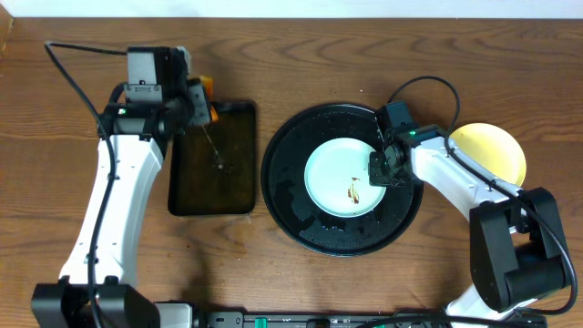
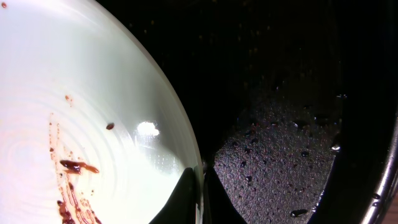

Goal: Clean dirty plates on tray and stack at the side
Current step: 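Lift the sponge from the black tray with the left gripper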

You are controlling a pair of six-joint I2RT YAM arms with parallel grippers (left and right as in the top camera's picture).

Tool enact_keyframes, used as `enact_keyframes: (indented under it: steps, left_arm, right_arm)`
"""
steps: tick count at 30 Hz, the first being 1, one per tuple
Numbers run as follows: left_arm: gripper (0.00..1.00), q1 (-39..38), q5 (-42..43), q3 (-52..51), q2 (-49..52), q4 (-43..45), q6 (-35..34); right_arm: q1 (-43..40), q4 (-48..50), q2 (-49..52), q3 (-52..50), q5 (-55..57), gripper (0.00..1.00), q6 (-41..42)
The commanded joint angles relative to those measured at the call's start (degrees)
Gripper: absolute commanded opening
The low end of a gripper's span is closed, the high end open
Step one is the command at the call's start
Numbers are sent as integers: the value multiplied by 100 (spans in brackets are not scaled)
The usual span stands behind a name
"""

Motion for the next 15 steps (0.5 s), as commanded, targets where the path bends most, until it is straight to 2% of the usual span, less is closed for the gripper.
enact_keyframes:
  steps: [1, 7, 15]
  left_arm:
    - [7, -9, -223, 138, -162, 245, 175]
    - [7, -9, -225, 138, -184, 675, 179]
    - [7, -9, -328, 138, -262, 796, 195]
  right_arm:
    - [7, 4, -17, -52, 197, 1, -55]
    - [7, 15, -17, -52, 199, 1, -57]
    - [7, 22, -17, -52, 199, 1, -72]
